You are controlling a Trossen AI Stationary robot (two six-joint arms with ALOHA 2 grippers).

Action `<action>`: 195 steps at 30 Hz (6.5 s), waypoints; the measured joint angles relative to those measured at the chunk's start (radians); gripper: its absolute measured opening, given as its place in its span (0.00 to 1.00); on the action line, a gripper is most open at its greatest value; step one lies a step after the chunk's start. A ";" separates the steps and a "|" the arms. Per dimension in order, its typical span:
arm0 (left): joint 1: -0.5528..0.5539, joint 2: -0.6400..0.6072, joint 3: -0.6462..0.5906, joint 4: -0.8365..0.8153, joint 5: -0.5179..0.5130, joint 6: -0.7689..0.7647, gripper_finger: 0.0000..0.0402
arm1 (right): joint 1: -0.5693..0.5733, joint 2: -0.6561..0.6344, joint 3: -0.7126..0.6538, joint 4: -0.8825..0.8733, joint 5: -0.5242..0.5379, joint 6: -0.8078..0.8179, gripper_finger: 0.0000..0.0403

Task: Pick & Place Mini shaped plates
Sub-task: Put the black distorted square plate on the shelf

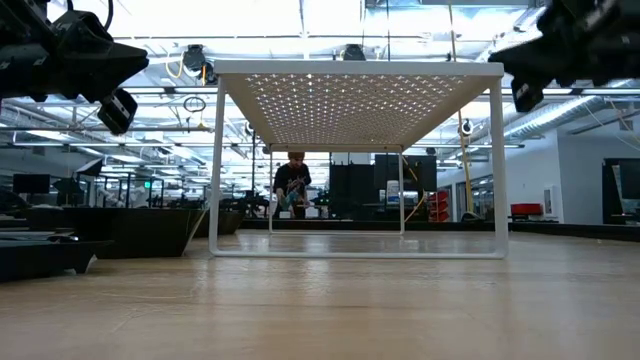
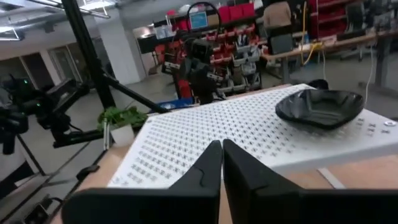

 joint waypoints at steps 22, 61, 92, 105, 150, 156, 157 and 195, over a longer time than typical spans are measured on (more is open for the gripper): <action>0.000 0.000 0.000 -0.001 0.000 0.000 0.08 | 0.000 -0.177 -0.157 0.066 -0.031 -0.081 0.00; 0.000 0.000 0.000 -0.001 0.000 0.000 0.08 | 0.256 -0.175 -0.171 -0.059 0.111 -0.180 0.00; 0.000 0.000 0.000 0.000 0.000 0.000 0.08 | 0.255 -0.156 -0.172 -0.027 0.208 -0.249 0.00; 0.001 0.000 0.000 0.005 -0.034 0.192 0.08 | 0.255 -0.156 -0.172 -0.026 0.207 -0.249 0.00; 0.239 0.038 0.015 0.140 -0.863 0.460 0.08 | 0.255 -0.156 -0.172 -0.026 0.207 -0.248 0.00; 0.427 0.224 0.199 -0.232 -0.750 0.174 0.20 | 0.255 -0.156 -0.172 -0.026 0.207 -0.248 0.00; 0.462 0.273 0.236 -0.261 -0.708 0.146 0.24 | 0.255 -0.156 -0.172 -0.026 0.207 -0.248 0.00; 0.812 1.311 0.844 -0.579 -0.076 0.209 0.49 | 0.255 -0.156 -0.172 -0.026 0.207 -0.248 0.00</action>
